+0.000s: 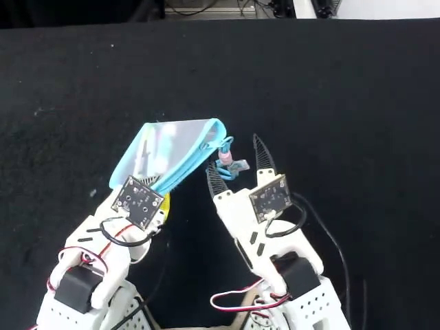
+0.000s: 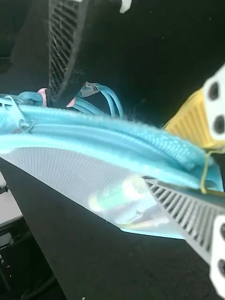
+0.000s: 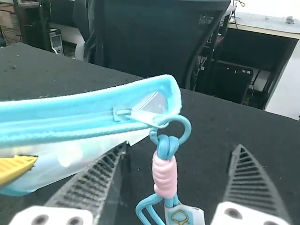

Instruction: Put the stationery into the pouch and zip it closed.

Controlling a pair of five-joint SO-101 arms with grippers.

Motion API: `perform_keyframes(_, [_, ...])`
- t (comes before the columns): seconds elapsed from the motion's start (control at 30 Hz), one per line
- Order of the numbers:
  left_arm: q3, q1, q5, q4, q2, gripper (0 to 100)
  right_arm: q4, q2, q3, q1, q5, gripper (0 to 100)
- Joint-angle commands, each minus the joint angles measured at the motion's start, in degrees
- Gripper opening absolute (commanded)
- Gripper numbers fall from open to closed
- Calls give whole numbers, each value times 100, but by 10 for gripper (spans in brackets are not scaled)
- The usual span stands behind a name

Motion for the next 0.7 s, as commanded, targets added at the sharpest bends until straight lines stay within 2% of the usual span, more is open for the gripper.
perform_keyframes(0.0, [-180, 75, 97, 70, 44, 30, -149, -13, -101, -35, -26, 269])
perform_keyframes(0.3, [-180, 66, 97, 70, 44, 30, -149, 136, -215, -18, -18, 295])
perform_keyframes(0.57, [-189, 40, 97, 79, 44, 30, -255, 2571, -1437, 9, -44, 293])
perform_keyframes(0.67, [-180, 40, 97, 79, 44, 30, -492, 3099, -1701, 281, -53, 293])
